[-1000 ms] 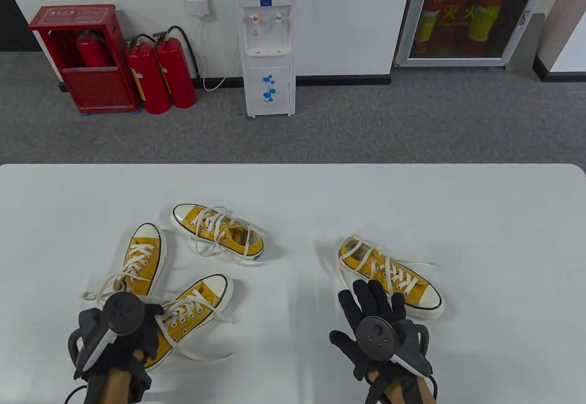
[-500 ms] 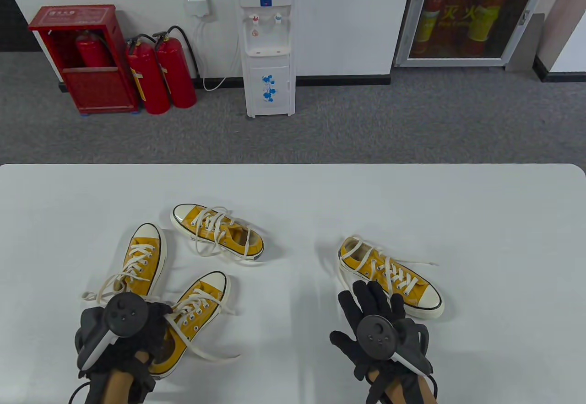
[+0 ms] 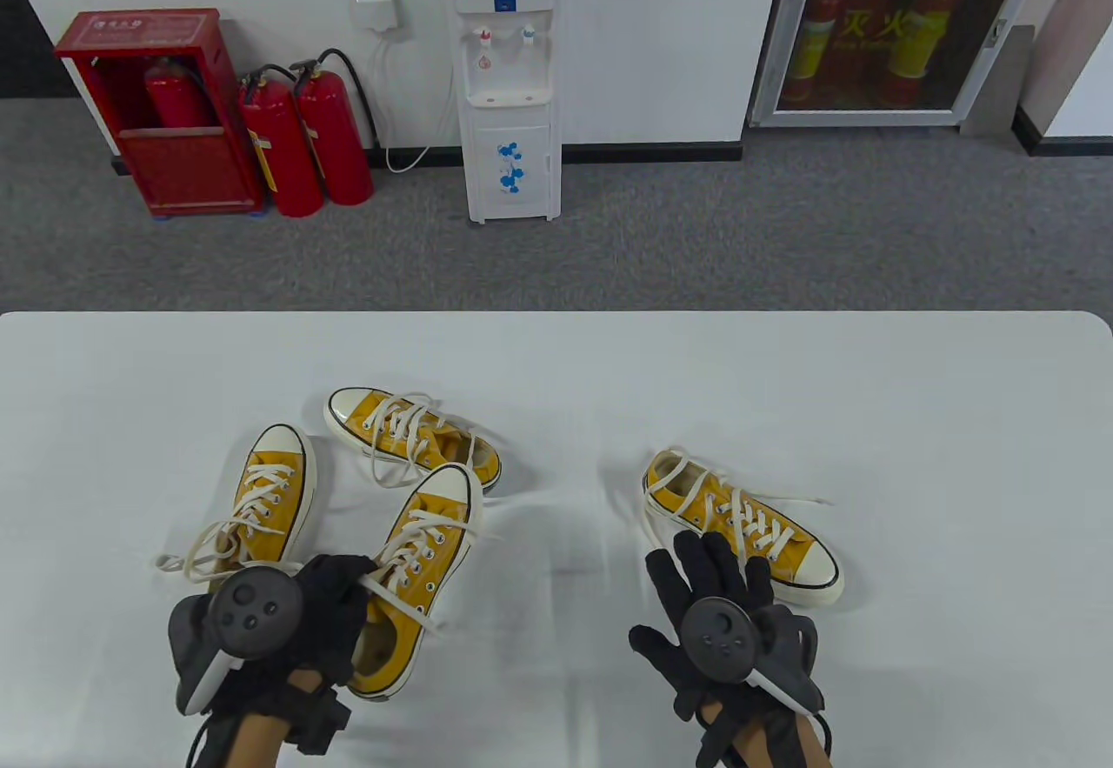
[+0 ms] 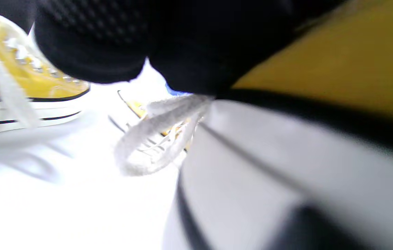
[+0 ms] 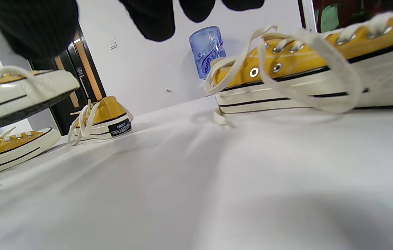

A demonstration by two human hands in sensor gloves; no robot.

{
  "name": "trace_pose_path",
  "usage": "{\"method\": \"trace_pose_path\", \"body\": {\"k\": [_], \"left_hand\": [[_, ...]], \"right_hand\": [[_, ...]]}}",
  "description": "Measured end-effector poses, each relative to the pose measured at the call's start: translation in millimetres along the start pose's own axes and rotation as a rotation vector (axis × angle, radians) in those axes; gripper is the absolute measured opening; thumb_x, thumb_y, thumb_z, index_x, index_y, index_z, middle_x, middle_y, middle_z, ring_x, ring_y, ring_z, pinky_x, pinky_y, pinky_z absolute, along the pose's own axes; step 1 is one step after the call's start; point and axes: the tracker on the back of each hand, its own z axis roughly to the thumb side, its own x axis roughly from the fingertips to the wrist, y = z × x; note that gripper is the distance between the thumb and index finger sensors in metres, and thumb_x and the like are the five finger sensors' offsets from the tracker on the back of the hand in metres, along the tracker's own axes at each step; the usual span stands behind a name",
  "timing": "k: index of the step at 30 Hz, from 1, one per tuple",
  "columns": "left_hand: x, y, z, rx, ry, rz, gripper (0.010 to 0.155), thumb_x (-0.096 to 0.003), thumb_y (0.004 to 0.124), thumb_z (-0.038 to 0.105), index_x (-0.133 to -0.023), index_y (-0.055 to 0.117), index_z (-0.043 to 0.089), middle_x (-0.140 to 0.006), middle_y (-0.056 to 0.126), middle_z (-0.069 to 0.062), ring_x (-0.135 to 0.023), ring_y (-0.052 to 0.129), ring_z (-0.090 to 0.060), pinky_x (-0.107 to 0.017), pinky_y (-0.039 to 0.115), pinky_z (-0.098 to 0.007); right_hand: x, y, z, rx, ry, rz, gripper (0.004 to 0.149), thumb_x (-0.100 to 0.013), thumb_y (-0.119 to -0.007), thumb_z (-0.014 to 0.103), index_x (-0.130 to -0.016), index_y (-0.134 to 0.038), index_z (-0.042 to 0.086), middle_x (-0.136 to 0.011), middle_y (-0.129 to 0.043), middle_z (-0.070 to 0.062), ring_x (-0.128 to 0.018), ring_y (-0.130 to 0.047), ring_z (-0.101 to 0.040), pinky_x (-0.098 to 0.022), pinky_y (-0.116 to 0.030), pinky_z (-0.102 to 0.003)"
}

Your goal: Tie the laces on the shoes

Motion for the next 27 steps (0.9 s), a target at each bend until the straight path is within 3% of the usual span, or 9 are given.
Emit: {"method": "trace_pose_path", "body": {"k": [7, 17, 27], "left_hand": [[-8, 12, 41, 0.052, 0.005, 0.045, 0.042, -0.0460, 0.078, 0.042, -0.084, 0.085, 0.026, -0.071, 0.097, 0.000, -0.018, 0.109, 0.005, -0.021, 0.100, -0.031], [-23, 44, 91, 0.067, -0.003, 0.023, 0.041, -0.0463, 0.078, 0.042, -0.083, 0.084, 0.024, -0.071, 0.096, -0.001, -0.017, 0.110, 0.006, -0.020, 0.102, -0.029], [-33, 90, 100, 0.036, -0.046, -0.022, 0.042, -0.0473, 0.077, 0.042, -0.085, 0.081, 0.025, -0.073, 0.094, 0.000, -0.021, 0.110, 0.006, -0.024, 0.102, -0.029]], "right_hand": [[0, 2, -4, -0.010, -0.019, -0.017, 0.084, -0.041, -0.071, 0.064, -0.111, -0.046, 0.025, -0.117, -0.023, -0.006, -0.111, -0.025, -0.044, -0.070, -0.018, -0.075], [0, 3, -8, -0.020, -0.045, -0.029, 0.084, -0.041, -0.071, 0.064, -0.111, -0.047, 0.025, -0.118, -0.023, -0.006, -0.111, -0.025, -0.043, -0.070, -0.018, -0.075], [0, 4, -11, -0.024, -0.060, -0.030, 0.083, -0.041, -0.071, 0.063, -0.111, -0.047, 0.024, -0.117, -0.024, -0.006, -0.111, -0.026, -0.044, -0.070, -0.018, -0.075]]}}
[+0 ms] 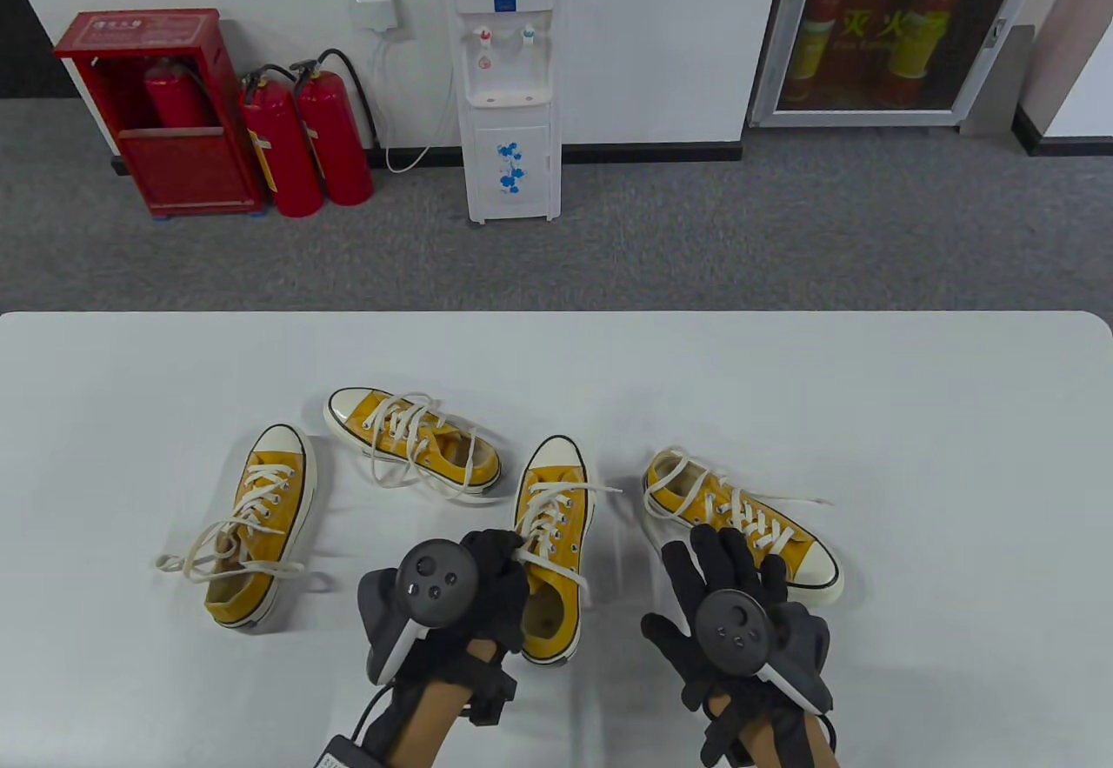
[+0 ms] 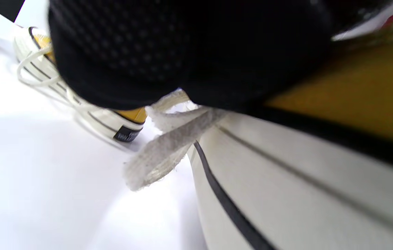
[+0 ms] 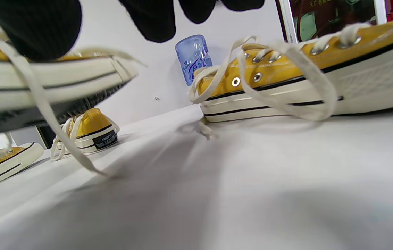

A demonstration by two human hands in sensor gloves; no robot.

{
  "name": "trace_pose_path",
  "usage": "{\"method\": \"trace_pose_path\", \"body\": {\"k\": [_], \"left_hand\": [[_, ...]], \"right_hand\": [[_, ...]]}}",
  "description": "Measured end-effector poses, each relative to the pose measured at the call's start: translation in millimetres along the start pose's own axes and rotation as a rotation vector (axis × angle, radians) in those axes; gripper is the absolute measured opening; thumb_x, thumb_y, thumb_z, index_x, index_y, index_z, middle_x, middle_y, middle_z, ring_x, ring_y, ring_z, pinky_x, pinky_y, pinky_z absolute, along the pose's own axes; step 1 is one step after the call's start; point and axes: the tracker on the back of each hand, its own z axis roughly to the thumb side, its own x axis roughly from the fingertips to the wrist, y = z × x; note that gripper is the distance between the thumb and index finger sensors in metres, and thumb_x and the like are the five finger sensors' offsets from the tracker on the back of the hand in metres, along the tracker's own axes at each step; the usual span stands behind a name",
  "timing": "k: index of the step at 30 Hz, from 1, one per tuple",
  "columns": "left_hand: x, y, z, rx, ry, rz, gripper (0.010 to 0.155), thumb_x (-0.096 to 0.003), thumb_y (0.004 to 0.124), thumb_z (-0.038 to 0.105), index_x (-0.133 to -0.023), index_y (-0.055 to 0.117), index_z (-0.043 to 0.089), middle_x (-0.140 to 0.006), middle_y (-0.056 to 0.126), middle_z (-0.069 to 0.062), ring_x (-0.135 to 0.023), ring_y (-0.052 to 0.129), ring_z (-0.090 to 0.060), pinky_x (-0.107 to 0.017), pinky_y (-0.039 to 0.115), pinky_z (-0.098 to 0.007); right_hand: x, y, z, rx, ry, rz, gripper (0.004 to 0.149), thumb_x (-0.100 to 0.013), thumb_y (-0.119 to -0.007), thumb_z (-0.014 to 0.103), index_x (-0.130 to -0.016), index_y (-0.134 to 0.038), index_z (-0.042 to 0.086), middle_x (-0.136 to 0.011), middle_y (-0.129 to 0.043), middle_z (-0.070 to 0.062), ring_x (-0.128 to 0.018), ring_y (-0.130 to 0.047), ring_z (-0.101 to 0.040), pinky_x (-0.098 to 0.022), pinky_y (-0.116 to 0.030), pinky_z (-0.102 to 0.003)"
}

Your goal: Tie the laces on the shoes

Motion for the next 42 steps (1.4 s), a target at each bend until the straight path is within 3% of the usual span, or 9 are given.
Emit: {"method": "trace_pose_path", "body": {"k": [12, 27, 30, 36, 42], "left_hand": [[1, 30, -20, -0.162, -0.020, -0.043, 0.042, -0.0471, 0.077, 0.041, -0.085, 0.081, 0.024, -0.073, 0.093, -0.002, -0.022, 0.110, 0.005, -0.024, 0.103, -0.030], [6, 29, -27, -0.022, -0.028, -0.131, 0.050, -0.0478, 0.081, 0.040, -0.095, 0.079, 0.022, -0.086, 0.091, -0.007, -0.031, 0.110, -0.008, -0.030, 0.098, -0.038], [7, 23, -25, -0.042, -0.006, -0.156, 0.055, -0.0482, 0.081, 0.041, -0.100, 0.073, 0.025, -0.095, 0.084, -0.008, -0.043, 0.107, -0.018, -0.034, 0.092, -0.042], [12, 5, -15, -0.190, 0.070, -0.096, 0.058, -0.0481, 0.083, 0.041, -0.104, 0.069, 0.030, -0.103, 0.078, -0.008, -0.062, 0.100, -0.024, -0.044, 0.085, -0.047], [15, 7, -9, -0.202, 0.144, -0.076, 0.059, -0.0481, 0.084, 0.042, -0.105, 0.068, 0.040, -0.117, 0.066, -0.003, -0.098, 0.081, -0.032, -0.073, 0.063, -0.063]], "right_hand": [[-1, 0, -1, -0.002, -0.001, 0.006, 0.083, -0.041, -0.071, 0.063, -0.111, -0.047, 0.024, -0.117, -0.024, -0.006, -0.111, -0.026, -0.044, -0.070, -0.018, -0.075], [-1, -2, -1, 0.001, 0.005, 0.016, 0.083, -0.041, -0.071, 0.063, -0.111, -0.048, 0.024, -0.117, -0.024, -0.006, -0.111, -0.027, -0.044, -0.070, -0.019, -0.075], [-1, -3, -1, 0.001, 0.005, 0.015, 0.083, -0.041, -0.071, 0.063, -0.111, -0.048, 0.024, -0.117, -0.024, -0.006, -0.111, -0.026, -0.044, -0.070, -0.019, -0.075], [-1, -3, -2, -0.001, 0.004, 0.015, 0.083, -0.041, -0.071, 0.063, -0.111, -0.048, 0.024, -0.117, -0.024, -0.006, -0.111, -0.026, -0.043, -0.070, -0.019, -0.075], [-1, -3, -1, 0.004, 0.008, 0.015, 0.083, -0.041, -0.071, 0.063, -0.111, -0.048, 0.024, -0.117, -0.024, -0.006, -0.111, -0.026, -0.044, -0.070, -0.019, -0.075]]}}
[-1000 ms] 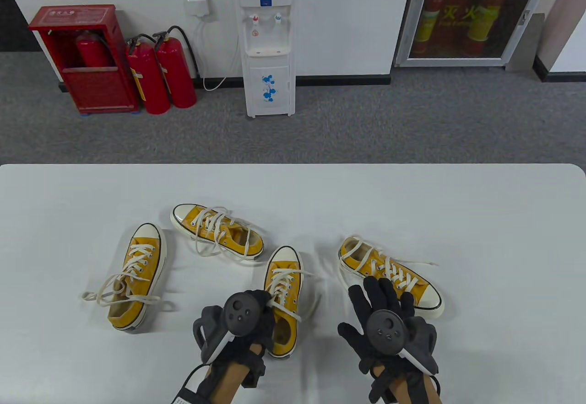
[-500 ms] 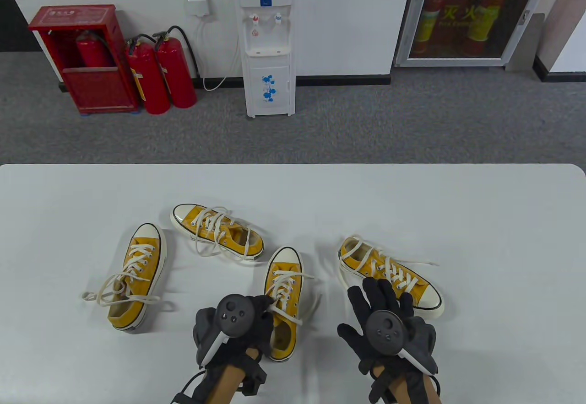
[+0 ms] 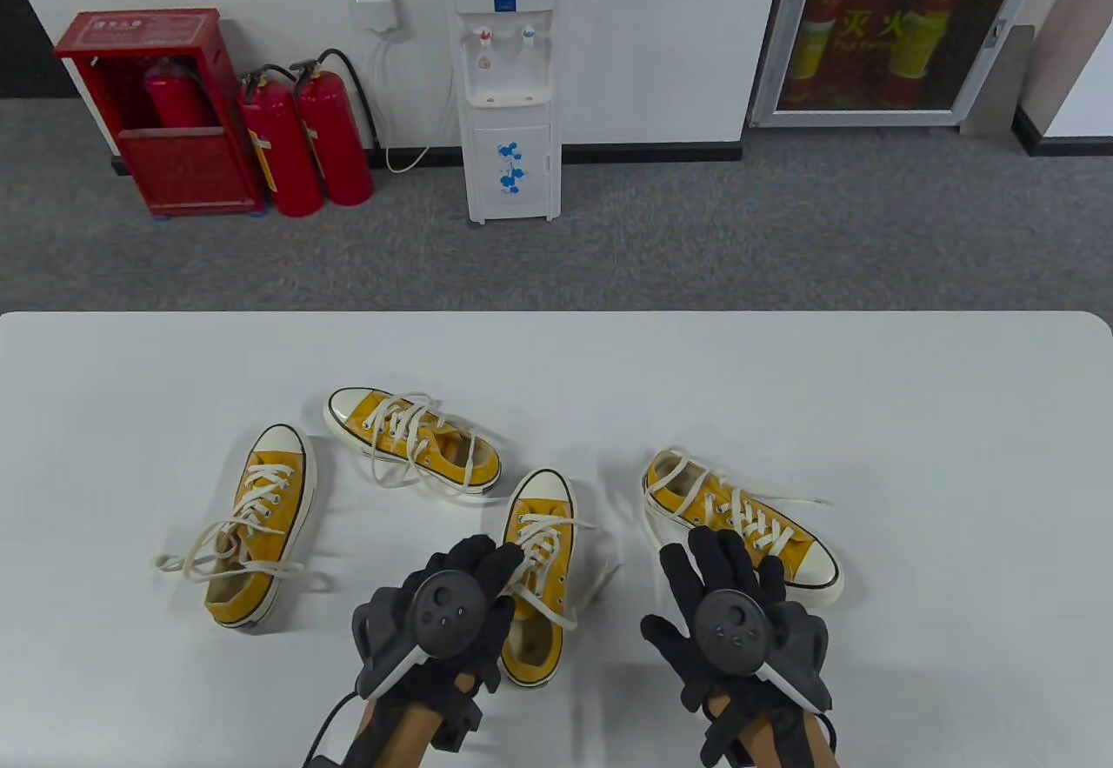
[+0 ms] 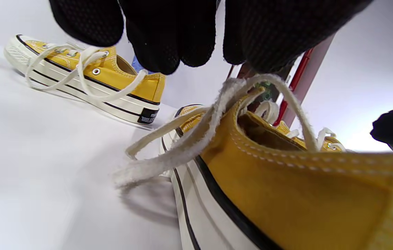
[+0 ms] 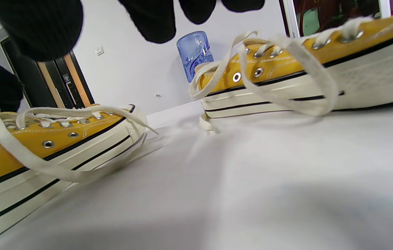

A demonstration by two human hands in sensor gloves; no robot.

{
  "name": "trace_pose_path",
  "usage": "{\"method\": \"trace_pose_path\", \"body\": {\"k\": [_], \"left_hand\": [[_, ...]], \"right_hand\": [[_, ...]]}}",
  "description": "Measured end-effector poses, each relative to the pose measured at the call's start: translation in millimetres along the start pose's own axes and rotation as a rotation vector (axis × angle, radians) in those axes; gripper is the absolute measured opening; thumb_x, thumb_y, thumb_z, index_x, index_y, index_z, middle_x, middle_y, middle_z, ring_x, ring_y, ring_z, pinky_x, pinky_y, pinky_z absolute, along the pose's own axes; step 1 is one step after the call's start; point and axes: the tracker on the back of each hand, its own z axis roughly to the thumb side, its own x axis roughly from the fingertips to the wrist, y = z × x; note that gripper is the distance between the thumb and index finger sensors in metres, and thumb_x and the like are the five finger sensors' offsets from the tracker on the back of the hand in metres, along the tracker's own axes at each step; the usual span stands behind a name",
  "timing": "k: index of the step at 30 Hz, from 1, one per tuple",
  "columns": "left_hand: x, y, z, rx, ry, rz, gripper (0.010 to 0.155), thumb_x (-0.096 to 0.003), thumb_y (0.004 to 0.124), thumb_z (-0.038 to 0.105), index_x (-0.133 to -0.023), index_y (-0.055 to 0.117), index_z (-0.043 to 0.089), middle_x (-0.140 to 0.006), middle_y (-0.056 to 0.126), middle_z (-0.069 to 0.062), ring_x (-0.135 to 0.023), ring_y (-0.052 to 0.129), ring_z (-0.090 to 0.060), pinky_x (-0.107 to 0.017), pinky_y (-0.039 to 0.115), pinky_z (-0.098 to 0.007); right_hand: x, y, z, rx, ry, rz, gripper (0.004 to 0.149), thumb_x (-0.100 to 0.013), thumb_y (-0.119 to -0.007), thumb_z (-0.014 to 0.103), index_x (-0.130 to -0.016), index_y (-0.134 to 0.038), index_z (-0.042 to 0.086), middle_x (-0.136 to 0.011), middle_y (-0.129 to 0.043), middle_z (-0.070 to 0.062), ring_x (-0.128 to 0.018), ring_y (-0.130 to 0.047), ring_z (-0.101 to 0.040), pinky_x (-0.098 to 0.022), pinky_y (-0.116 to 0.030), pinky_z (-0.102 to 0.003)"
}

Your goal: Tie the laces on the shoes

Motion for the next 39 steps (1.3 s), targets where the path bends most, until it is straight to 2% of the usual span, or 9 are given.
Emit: {"method": "trace_pose_path", "body": {"k": [3, 8, 13, 18, 21, 28, 32, 39], "left_hand": [[-1, 5, 2, 0.014, 0.015, -0.023, 0.058, -0.0481, 0.084, 0.042, -0.104, 0.068, 0.044, -0.120, 0.062, -0.001, -0.107, 0.073, -0.033, -0.077, 0.056, -0.067], [-4, 13, 5, -0.028, 0.020, -0.047, 0.058, -0.0483, 0.084, 0.042, -0.103, 0.068, 0.049, -0.122, 0.061, 0.001, -0.112, 0.068, -0.034, -0.079, 0.052, -0.068], [-6, 16, 3, -0.016, -0.006, 0.006, 0.050, -0.0472, 0.085, 0.046, -0.096, 0.078, 0.051, -0.118, 0.070, 0.003, -0.110, 0.073, -0.032, -0.079, 0.054, -0.067], [-5, 9, -1, 0.063, -0.043, 0.097, 0.041, -0.0456, 0.086, 0.050, -0.087, 0.090, 0.048, -0.110, 0.084, 0.007, -0.104, 0.082, -0.030, -0.077, 0.059, -0.065], [-3, 0, -6, 0.149, -0.046, 0.113, 0.040, -0.0459, 0.086, 0.050, -0.085, 0.092, 0.044, -0.106, 0.088, 0.006, -0.101, 0.086, -0.029, -0.076, 0.062, -0.063], [0, -21, -26, 0.477, -0.076, 0.136, 0.040, -0.0473, 0.083, 0.051, -0.084, 0.089, 0.038, -0.096, 0.099, 0.004, -0.090, 0.098, -0.029, -0.072, 0.070, -0.060], [1, -30, -37, 0.609, -0.089, 0.153, 0.039, -0.0474, 0.082, 0.053, -0.082, 0.088, 0.037, -0.085, 0.103, 0.005, -0.079, 0.105, -0.026, -0.067, 0.077, -0.057], [3, -46, -52, 0.895, -0.089, 0.142, 0.040, -0.0489, 0.079, 0.055, -0.082, 0.084, 0.034, -0.077, 0.101, 0.004, -0.053, 0.112, -0.019, -0.052, 0.090, -0.050]], "right_hand": [[0, 0, 0, 0.001, 0.001, 0.000, 0.083, -0.042, -0.071, 0.063, -0.111, -0.048, 0.024, -0.117, -0.024, -0.006, -0.111, -0.027, -0.044, -0.070, -0.019, -0.075], [0, -1, 1, 0.004, 0.002, 0.004, 0.083, -0.042, -0.071, 0.063, -0.111, -0.048, 0.024, -0.117, -0.024, -0.006, -0.111, -0.026, -0.044, -0.070, -0.019, -0.075], [0, -2, 1, 0.005, 0.003, 0.007, 0.082, -0.042, -0.071, 0.063, -0.111, -0.048, 0.024, -0.117, -0.024, -0.006, -0.111, -0.026, -0.044, -0.070, -0.018, -0.075], [0, -2, 1, 0.005, 0.004, 0.006, 0.082, -0.042, -0.071, 0.063, -0.111, -0.048, 0.024, -0.117, -0.024, -0.006, -0.111, -0.026, -0.044, -0.070, -0.018, -0.075], [0, -2, 1, 0.005, 0.004, 0.006, 0.082, -0.042, -0.071, 0.063, -0.111, -0.048, 0.024, -0.117, -0.024, -0.006, -0.111, -0.026, -0.044, -0.070, -0.018, -0.075], [0, -2, 1, -0.001, 0.004, 0.004, 0.082, -0.042, -0.071, 0.063, -0.111, -0.048, 0.024, -0.117, -0.024, -0.006, -0.111, -0.026, -0.044, -0.070, -0.018, -0.075], [0, -2, 0, -0.002, 0.003, 0.005, 0.082, -0.042, -0.071, 0.063, -0.111, -0.048, 0.024, -0.117, -0.024, -0.006, -0.111, -0.026, -0.044, -0.070, -0.018, -0.075], [-1, -2, 0, -0.007, 0.001, 0.007, 0.082, -0.042, -0.071, 0.063, -0.111, -0.048, 0.024, -0.117, -0.024, -0.006, -0.111, -0.027, -0.044, -0.070, -0.019, -0.075]]}}
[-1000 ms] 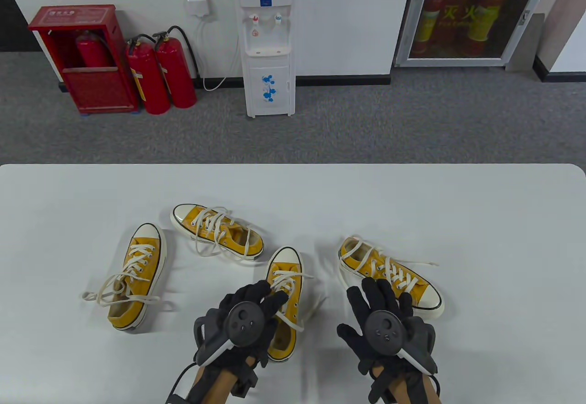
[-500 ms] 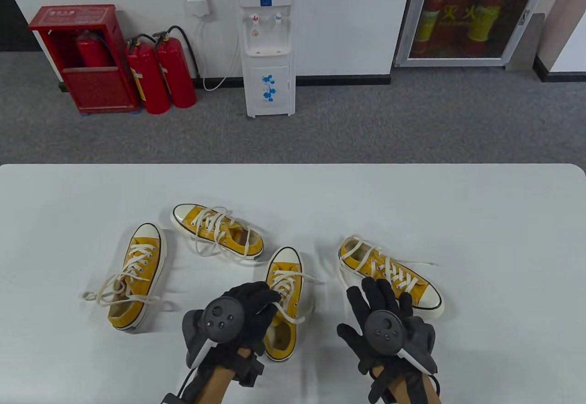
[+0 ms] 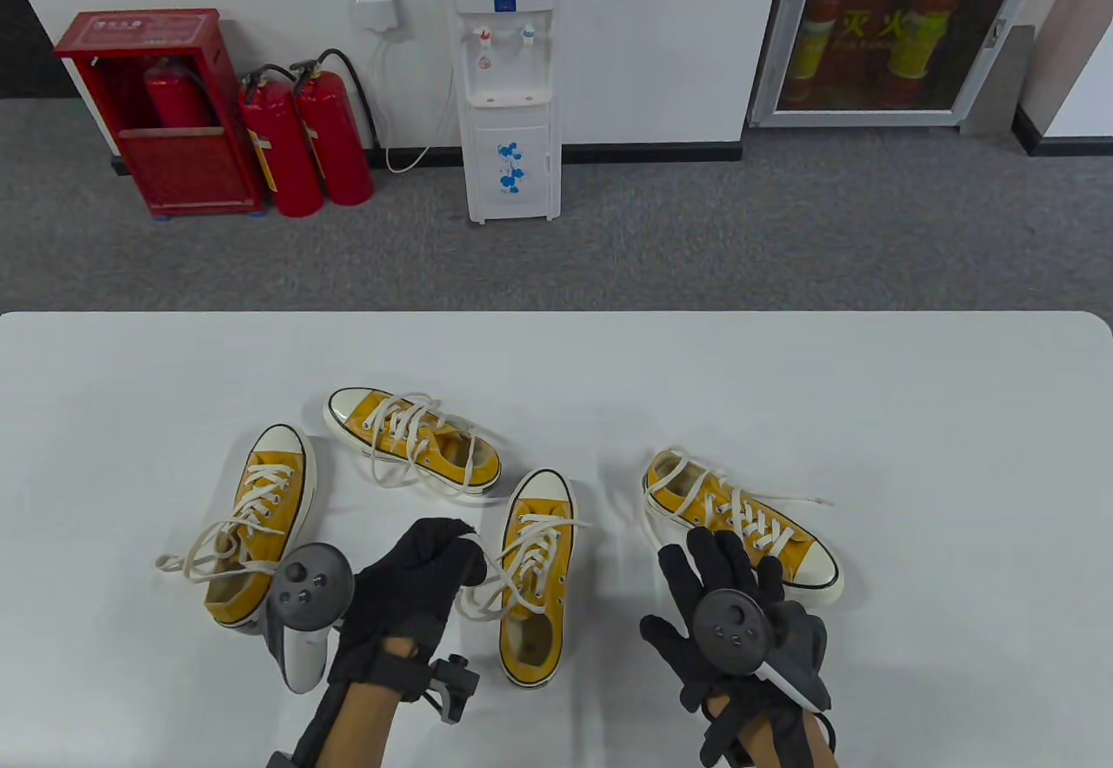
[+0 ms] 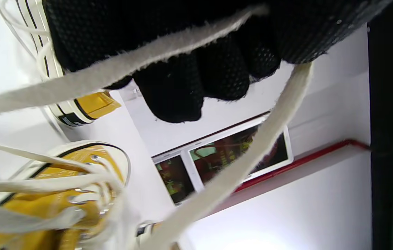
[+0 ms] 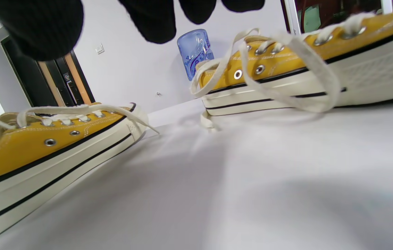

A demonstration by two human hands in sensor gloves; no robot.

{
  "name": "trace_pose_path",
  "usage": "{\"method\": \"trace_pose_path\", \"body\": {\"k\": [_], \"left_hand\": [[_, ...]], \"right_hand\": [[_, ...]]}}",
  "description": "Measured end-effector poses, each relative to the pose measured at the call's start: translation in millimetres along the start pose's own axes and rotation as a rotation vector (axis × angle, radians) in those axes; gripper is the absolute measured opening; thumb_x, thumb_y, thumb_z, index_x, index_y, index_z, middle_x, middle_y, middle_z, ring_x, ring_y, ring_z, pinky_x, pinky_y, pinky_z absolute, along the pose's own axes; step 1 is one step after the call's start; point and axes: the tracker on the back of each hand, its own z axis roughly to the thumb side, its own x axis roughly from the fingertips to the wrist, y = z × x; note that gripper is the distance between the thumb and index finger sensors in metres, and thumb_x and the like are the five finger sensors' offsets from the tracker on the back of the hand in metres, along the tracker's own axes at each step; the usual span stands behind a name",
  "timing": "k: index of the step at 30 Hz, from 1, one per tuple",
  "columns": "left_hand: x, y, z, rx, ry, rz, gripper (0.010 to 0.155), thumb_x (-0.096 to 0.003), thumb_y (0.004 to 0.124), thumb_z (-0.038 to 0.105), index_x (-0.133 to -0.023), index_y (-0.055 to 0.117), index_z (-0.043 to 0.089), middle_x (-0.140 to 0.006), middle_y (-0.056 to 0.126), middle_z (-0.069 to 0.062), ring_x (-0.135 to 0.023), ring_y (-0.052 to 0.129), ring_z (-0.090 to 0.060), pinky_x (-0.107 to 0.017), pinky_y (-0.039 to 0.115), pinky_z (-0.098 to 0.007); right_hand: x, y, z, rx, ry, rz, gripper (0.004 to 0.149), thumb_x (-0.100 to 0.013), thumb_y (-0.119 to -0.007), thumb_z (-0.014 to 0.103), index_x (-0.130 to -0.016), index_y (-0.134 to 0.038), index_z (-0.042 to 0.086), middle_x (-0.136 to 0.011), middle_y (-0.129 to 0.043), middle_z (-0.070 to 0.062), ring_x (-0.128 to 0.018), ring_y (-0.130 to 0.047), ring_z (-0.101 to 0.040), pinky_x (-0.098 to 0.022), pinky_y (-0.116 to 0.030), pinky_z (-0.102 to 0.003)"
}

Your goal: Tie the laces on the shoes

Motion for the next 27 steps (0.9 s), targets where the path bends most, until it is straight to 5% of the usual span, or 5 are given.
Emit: {"method": "trace_pose_path", "body": {"k": [8, 18, 21, 27], "left_hand": [[0, -24, -16, 0.151, -0.102, 0.044, 0.041, -0.0462, 0.083, 0.057, -0.078, 0.085, 0.031, -0.070, 0.103, 0.003, -0.008, 0.106, -0.001, -0.016, 0.098, -0.034], [4, -32, -53, 0.360, -0.206, 0.012, 0.038, -0.0468, 0.080, 0.063, -0.064, 0.092, 0.030, -0.045, 0.111, 0.006, 0.002, 0.106, -0.004, -0.008, 0.096, -0.033], [6, -27, -59, 0.441, -0.200, -0.021, 0.036, -0.0496, 0.077, 0.061, -0.068, 0.091, 0.032, -0.053, 0.112, 0.006, -0.002, 0.106, -0.004, -0.011, 0.096, -0.033], [7, -17, -58, 0.456, -0.106, -0.139, 0.036, -0.0537, 0.071, 0.057, -0.083, 0.080, 0.037, -0.095, 0.096, 0.003, -0.018, 0.107, -0.004, -0.024, 0.095, -0.033]], "right_hand": [[0, 0, -1, -0.010, -0.007, -0.001, 0.082, -0.042, -0.071, 0.063, -0.111, -0.048, 0.024, -0.117, -0.024, -0.006, -0.111, -0.026, -0.044, -0.070, -0.019, -0.075], [0, -1, -2, -0.017, -0.004, 0.002, 0.082, -0.042, -0.071, 0.063, -0.111, -0.048, 0.024, -0.117, -0.025, -0.007, -0.111, -0.027, -0.044, -0.069, -0.019, -0.075], [0, -1, -1, -0.017, 0.000, 0.005, 0.082, -0.042, -0.071, 0.063, -0.111, -0.048, 0.024, -0.117, -0.025, -0.007, -0.111, -0.027, -0.044, -0.069, -0.019, -0.075], [0, 1, 3, -0.027, 0.015, -0.001, 0.082, -0.042, -0.071, 0.063, -0.111, -0.048, 0.024, -0.117, -0.025, -0.007, -0.110, -0.027, -0.045, -0.069, -0.019, -0.076]]}}
